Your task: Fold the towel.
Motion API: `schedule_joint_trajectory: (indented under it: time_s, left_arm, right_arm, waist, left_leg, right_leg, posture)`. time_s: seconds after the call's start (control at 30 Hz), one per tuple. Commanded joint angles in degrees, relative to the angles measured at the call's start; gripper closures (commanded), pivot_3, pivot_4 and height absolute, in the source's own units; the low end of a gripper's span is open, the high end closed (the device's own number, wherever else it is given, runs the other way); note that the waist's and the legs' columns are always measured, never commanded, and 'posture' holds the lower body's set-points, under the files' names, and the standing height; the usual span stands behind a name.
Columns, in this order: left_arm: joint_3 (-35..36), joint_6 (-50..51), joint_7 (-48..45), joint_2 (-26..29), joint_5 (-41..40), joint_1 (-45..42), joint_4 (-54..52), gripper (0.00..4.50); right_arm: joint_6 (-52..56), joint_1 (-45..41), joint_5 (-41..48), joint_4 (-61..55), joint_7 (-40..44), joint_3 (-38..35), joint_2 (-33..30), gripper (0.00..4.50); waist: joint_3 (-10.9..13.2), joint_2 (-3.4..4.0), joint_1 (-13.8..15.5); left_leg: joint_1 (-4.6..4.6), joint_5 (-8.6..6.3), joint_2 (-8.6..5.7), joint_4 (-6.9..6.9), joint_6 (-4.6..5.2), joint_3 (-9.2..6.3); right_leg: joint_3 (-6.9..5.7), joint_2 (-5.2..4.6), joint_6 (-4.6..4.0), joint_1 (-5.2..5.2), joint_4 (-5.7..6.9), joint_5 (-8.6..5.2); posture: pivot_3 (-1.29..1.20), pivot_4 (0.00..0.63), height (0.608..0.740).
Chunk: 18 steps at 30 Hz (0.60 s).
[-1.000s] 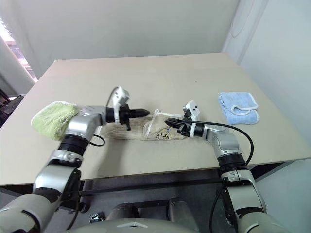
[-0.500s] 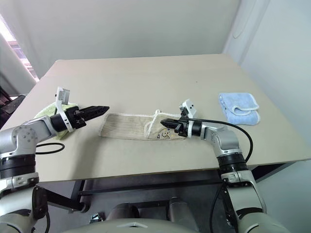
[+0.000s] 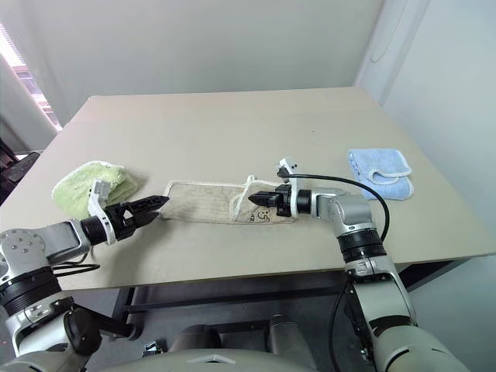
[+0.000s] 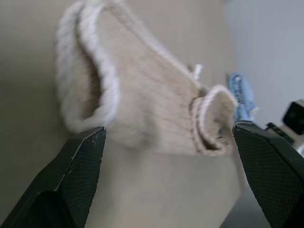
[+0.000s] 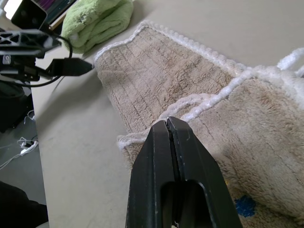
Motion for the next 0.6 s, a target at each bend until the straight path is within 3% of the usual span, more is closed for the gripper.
schedule_joint_trajectory:
  time_s: [0.03, 0.27, 0.6]
  left_arm:
    - [-0.8, 0.5, 2.4, 2.3, 0.5, -0.5, 1.2, 0.01]
    - [0.2, 0.4, 5.9, 2.9, 2.7, -4.6, 5.6, 0.01]
    - [0.4, 0.5, 11.2, -4.3, 2.5, -6.5, 4.8, 0.01]
  right_arm:
    - [0.7, -1.9, 1.2, -0.4, -0.1, -0.5, 0.5, 4.5]
    - [0.4, -2.0, 0.8, 0.2, -0.9, -0.6, 0.9, 4.5]
    - [-0.1, -2.2, 0.7, 1.5, -2.5, -1.2, 0.6, 4.5]
  waist:
    - [0.0, -0.01, 0.0]
    - [0.0, -0.01, 0.0]
    - [0.0, -0.01, 0.2]
  left_leg:
    - [0.0, 0.0, 0.0, 0.0, 0.0, -0.01]
    - [0.0, 0.0, 0.0, 0.0, -0.01, 0.02]
    - [-0.01, 0.0, -0.04, -0.01, -0.03, 0.02]
  right_leg:
    - [0.0, 0.0, 0.0, 0.0, 0.0, 0.0]
    - [0.0, -0.01, -0.02, -0.01, -0.01, -0.01]
    - [0.0, -0.06, -0.02, 0.03, -0.04, 0.0]
  posture:
    - [0.0, 0.0, 0.729]
    - [0.0, 0.0, 0.729]
    - [0.0, 0.0, 0.729]
